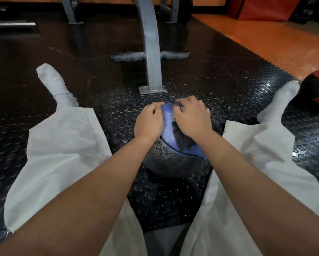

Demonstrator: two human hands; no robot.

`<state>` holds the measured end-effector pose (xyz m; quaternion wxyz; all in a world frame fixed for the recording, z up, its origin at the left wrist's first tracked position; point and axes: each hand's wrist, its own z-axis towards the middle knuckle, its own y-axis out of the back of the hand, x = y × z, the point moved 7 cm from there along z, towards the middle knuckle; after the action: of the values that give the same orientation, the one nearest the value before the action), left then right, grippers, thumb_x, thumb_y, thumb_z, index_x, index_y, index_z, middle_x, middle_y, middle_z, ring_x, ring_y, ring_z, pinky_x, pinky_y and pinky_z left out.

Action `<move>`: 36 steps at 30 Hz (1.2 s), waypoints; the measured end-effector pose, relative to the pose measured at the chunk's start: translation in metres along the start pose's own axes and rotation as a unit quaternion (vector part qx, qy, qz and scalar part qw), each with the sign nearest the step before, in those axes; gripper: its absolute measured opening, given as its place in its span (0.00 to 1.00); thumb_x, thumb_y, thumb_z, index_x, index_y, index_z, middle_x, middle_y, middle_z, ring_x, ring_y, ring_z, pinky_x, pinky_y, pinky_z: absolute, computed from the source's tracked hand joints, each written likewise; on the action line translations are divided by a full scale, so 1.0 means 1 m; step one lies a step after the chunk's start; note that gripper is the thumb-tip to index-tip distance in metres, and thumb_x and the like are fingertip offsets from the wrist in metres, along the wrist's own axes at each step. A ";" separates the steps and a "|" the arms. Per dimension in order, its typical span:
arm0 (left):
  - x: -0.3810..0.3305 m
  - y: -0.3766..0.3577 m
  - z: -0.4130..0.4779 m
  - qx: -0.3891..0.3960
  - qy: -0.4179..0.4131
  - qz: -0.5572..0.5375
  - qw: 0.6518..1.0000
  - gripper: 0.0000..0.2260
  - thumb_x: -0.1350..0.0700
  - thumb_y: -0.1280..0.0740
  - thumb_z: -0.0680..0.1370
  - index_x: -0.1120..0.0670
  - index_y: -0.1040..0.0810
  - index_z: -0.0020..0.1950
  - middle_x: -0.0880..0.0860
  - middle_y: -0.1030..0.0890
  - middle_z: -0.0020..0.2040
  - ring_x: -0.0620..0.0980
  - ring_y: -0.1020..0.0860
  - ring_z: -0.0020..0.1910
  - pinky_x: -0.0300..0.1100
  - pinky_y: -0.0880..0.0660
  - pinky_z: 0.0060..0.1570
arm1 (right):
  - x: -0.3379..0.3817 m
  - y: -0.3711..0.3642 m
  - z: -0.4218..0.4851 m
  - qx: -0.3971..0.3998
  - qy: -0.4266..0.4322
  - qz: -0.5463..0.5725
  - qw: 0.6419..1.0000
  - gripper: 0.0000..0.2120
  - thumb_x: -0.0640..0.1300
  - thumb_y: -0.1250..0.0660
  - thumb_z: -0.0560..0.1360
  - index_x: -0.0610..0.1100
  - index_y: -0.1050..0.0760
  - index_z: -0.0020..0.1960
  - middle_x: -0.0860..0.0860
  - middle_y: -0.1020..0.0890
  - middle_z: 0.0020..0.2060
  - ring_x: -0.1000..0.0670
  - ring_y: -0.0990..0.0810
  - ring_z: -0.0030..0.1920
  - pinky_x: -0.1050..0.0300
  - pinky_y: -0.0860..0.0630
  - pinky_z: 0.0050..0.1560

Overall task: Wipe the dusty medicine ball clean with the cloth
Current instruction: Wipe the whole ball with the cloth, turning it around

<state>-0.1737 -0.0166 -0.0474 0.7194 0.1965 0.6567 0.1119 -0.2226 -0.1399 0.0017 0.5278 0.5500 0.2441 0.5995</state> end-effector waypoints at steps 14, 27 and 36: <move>-0.003 -0.002 -0.005 0.025 -0.020 -0.048 0.998 0.15 0.52 0.45 0.83 0.45 0.20 0.61 0.44 0.23 0.63 0.43 0.26 0.61 0.44 0.31 0.65 | 0.008 0.004 -0.050 -0.098 0.048 -0.012 0.994 0.19 0.47 0.45 0.74 0.44 0.22 0.59 0.47 0.25 0.62 0.43 0.35 0.69 0.45 0.38 0.64; 0.002 0.004 -0.011 0.023 -0.001 -0.082 0.996 0.13 0.53 0.44 0.83 0.42 0.21 0.56 0.43 0.22 0.63 0.43 0.25 0.61 0.43 0.31 0.64 | 0.018 -0.009 -0.085 -0.096 0.186 -0.049 0.977 0.20 0.48 0.42 0.70 0.46 0.22 0.58 0.48 0.22 0.58 0.45 0.32 0.66 0.46 0.38 0.62; 0.003 0.003 -0.023 -0.041 -0.008 -0.041 0.998 0.15 0.51 0.45 0.83 0.43 0.21 0.62 0.41 0.24 0.65 0.41 0.28 0.63 0.38 0.34 0.59 | -0.014 0.005 -0.023 -0.063 -0.007 0.052 0.997 0.17 0.48 0.43 0.77 0.47 0.24 0.63 0.49 0.25 0.61 0.47 0.33 0.64 0.48 0.36 0.62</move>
<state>-0.1953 -0.0098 -0.0502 0.7363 0.1408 0.6529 0.1080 -0.2474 -0.1477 -0.0058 0.5311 0.5320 0.1729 0.6364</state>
